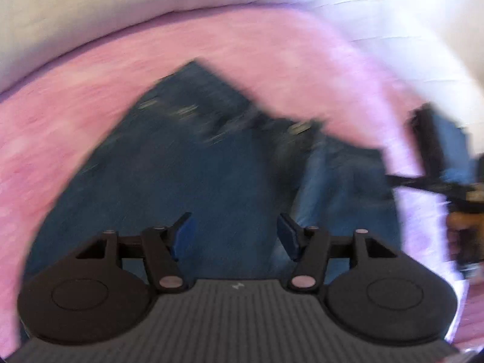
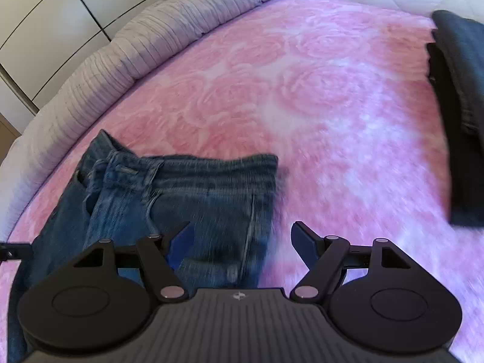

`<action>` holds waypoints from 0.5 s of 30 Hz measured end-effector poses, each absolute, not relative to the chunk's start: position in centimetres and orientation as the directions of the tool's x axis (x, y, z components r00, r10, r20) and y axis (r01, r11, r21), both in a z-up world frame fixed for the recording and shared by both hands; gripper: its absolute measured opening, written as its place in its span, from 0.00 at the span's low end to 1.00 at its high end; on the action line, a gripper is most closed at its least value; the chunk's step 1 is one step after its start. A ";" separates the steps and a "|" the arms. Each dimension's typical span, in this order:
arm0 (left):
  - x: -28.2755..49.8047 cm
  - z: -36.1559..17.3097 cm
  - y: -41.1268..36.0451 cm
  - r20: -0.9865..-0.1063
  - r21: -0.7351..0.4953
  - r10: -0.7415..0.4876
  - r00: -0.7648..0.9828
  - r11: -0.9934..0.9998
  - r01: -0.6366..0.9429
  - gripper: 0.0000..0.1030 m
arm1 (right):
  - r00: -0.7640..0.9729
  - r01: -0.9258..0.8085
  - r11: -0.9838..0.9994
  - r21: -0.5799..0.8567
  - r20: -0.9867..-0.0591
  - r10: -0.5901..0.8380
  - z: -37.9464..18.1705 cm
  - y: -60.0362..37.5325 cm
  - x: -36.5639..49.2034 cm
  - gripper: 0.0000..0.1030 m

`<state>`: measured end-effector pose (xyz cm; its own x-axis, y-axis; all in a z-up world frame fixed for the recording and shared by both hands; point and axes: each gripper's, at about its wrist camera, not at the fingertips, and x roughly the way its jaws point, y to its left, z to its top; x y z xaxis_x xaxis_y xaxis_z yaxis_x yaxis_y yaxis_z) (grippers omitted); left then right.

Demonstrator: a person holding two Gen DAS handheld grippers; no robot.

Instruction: Fold clothes

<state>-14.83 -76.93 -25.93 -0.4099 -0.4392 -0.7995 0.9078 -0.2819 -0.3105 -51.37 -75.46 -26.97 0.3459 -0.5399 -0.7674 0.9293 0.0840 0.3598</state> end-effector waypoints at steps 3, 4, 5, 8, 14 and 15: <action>-17.0 -26.3 -79.2 -0.725 -0.419 -0.432 -0.537 -0.343 0.841 0.52 | 0.321 0.945 0.136 0.299 -0.751 -0.577 -26.8 -76.6 -50.0 0.60; -17.6 -26.6 -79.8 -0.702 -0.450 -0.426 -0.571 -0.356 0.819 0.52 | 0.318 0.948 0.188 0.258 -0.729 -0.606 -26.0 -76.6 -49.3 0.60; -18.2 -26.8 -80.3 -0.689 -0.466 -0.422 -0.589 -0.365 0.806 0.52 | 0.318 0.948 0.237 0.214 -0.705 -0.634 -25.3 -76.5 -48.6 0.60; -18.8 -27.5 -81.2 -0.669 -0.482 -0.438 -0.601 -0.359 0.799 0.52 | 0.430 0.870 0.474 0.135 -0.678 -0.597 -24.1 -77.2 -45.9 0.60; -17.0 -27.5 -80.2 -0.665 -0.491 -0.459 -0.589 -0.326 0.808 0.55 | 0.555 0.562 0.827 0.008 -0.745 -0.370 -24.9 -81.1 -39.5 0.58; -16.7 -27.6 -80.1 -0.671 -0.488 -0.451 -0.589 -0.330 0.808 0.55 | 0.545 0.541 0.841 0.006 -0.764 -0.345 -25.4 -81.9 -38.8 0.59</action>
<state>-16.73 -80.11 -27.58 -0.5889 -0.4511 -0.6706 0.8082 -0.3299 -0.4879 -38.81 -81.91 -25.37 0.5454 -0.3454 -0.7637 0.5409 0.8411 0.0059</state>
